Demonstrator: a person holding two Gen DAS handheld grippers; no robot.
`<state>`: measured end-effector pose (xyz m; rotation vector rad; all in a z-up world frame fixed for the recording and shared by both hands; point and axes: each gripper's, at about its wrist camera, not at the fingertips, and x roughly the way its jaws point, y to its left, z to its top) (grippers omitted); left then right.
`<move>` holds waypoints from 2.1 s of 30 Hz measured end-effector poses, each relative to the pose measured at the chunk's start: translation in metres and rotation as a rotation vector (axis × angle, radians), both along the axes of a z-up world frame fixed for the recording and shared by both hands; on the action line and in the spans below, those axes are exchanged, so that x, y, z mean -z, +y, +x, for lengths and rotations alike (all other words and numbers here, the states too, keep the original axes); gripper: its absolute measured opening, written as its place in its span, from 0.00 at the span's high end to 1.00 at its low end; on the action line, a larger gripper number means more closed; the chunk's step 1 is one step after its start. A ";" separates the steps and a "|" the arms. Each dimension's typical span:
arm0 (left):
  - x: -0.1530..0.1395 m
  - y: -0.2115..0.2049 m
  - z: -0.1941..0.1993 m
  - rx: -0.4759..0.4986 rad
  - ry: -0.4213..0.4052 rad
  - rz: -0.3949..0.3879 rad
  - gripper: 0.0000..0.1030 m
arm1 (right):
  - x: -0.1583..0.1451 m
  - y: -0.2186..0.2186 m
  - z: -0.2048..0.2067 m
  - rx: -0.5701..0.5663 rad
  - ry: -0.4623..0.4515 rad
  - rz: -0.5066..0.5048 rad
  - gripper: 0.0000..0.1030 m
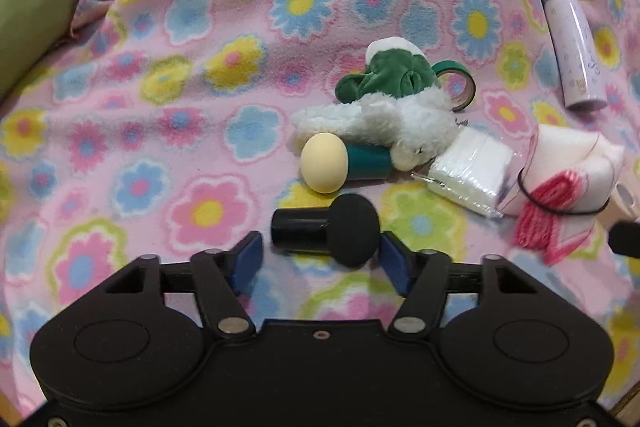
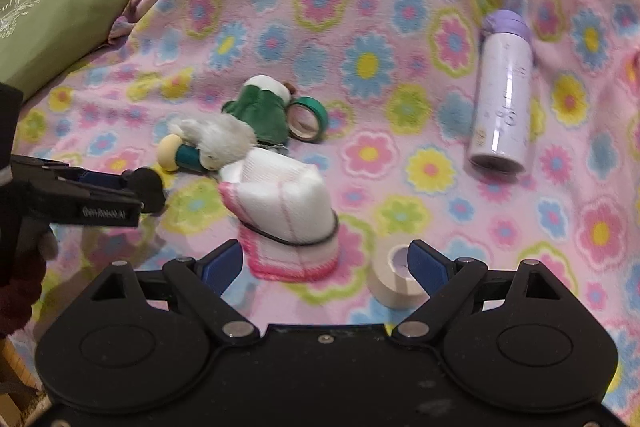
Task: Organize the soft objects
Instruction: 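Close the left tool on the black sponge stick while the right tool grips the towel bundle, then carry the sponge stick and towel bundle over the woven basket with both tools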
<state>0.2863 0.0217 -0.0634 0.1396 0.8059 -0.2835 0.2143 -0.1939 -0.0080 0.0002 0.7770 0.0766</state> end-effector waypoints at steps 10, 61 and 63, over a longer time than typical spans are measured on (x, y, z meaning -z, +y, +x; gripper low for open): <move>0.002 0.000 0.005 0.010 -0.030 -0.015 0.29 | 0.019 0.019 0.031 0.005 0.031 -0.021 0.14; -0.088 -0.036 -0.193 -0.056 -0.008 -0.042 0.47 | -0.069 -0.043 -0.185 0.089 -0.059 0.243 0.43; -0.086 -0.036 -0.205 -0.061 -0.007 -0.045 0.47 | -0.067 -0.041 -0.204 0.076 -0.061 0.245 0.43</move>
